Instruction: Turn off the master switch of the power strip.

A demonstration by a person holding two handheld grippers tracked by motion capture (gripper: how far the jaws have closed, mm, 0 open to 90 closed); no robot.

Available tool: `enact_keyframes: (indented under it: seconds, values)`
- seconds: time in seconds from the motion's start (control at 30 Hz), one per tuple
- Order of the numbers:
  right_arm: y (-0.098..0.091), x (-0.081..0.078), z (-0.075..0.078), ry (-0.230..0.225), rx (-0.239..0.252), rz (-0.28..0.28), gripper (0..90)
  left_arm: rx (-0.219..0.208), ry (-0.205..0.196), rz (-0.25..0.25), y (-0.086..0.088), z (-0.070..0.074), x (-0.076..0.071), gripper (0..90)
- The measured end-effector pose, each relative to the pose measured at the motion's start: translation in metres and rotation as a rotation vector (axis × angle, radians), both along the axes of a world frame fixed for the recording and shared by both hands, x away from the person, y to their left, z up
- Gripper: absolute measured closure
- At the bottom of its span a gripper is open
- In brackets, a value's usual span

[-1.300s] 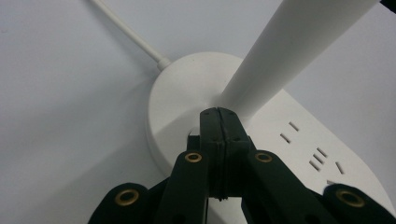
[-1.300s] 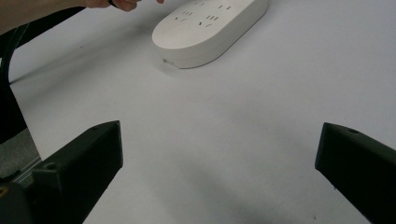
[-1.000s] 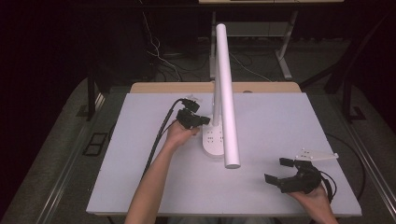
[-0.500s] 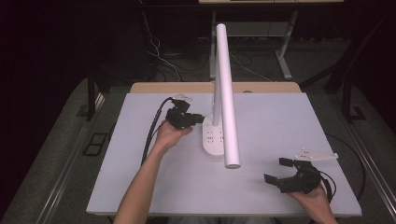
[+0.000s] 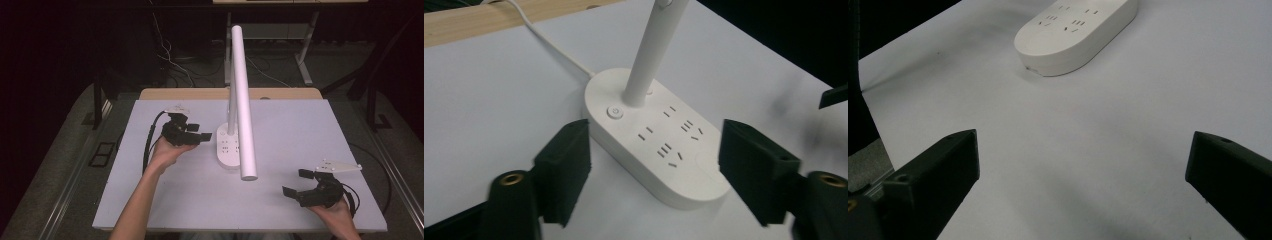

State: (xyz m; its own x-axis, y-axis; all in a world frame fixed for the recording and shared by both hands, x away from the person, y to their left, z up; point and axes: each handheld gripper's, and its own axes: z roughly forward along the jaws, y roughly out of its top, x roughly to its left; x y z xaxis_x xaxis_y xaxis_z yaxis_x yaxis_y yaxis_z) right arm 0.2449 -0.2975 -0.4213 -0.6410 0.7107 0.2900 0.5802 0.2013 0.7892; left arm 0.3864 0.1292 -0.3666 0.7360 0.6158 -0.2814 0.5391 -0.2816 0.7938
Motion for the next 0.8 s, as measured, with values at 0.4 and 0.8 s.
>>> enact_keyframes:
  seconds: [0.4, 0.8]
  values:
    - [-0.002, 0.0, 0.001, 0.009, 0.006, -0.009, 0.1, -0.015, -0.009, -0.007, 0.019, -0.009, -0.036, 0.0]
    - [0.0, -0.001, 0.0, 0.011, 0.002, -0.008, 0.1, -0.033, -0.058, 0.005, 0.033, -0.013, -0.067, 0.0]
